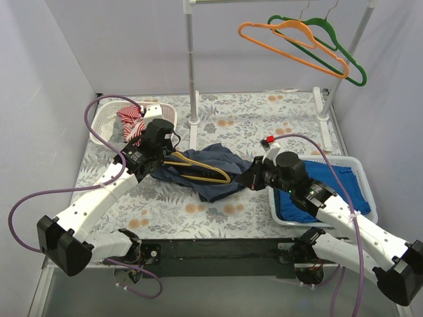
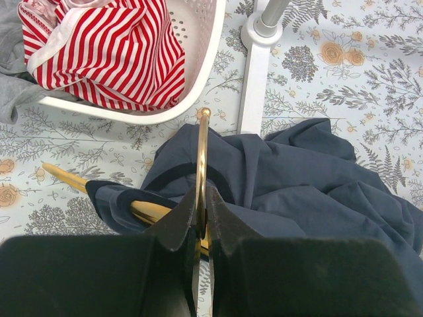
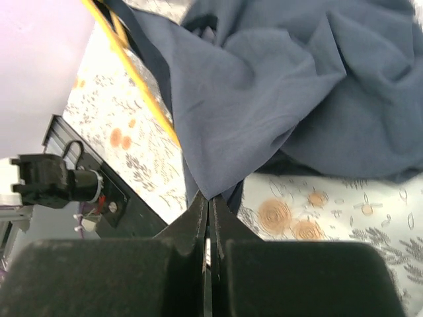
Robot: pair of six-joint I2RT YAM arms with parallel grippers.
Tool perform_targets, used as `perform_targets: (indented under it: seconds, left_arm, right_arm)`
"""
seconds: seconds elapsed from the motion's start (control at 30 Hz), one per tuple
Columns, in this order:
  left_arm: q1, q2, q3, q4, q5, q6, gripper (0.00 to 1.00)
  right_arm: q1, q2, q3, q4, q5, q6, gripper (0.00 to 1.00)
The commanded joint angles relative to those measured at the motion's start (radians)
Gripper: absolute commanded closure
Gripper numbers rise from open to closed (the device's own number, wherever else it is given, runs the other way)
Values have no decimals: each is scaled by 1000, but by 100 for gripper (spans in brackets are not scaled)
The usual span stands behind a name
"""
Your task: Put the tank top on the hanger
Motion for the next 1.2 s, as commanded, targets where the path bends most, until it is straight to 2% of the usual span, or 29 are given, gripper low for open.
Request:
perform_targets:
  seconds: [0.0,0.27,0.37,0.63,0.73,0.83,0.93,0.97,1.07,1.17]
  left_arm:
    - [3,-21,30,2,-43,7,100]
    - [1,-3,67,13,-13,-1,100]
    - [-3,11,79,11,-12,-7,100]
    - [-36,35,108,13,-32,-30,100]
    - [-39,38,119,16,-36,-28,100]
    - [-43,32,146,10,-49,-13,100]
    - [-45,15,177,-13,-81,7,100]
    - [-45,11,194,-19,-87,22,100]
    - [-45,-8,205,-39,-84,30,100]
    - [-48,-21,197,-41,-76,30,100]
  right_arm:
    - [-3,38,139,-11,7,-49,99]
    - [5,169,283,-36,-68,-85,99]
    - [48,229,356,-36,-68,-95,99]
    - [128,395,634,-60,-82,-117,99]
    - [132,424,679,-63,-82,-123,99]
    - [129,418,656,-82,-27,-138,99]
    - [98,362,556,-100,11,-132,66]
    - [92,340,506,-108,40,-134,50]
    - [92,272,469,-143,111,-144,35]
    - [91,259,496,-195,131,-173,35]
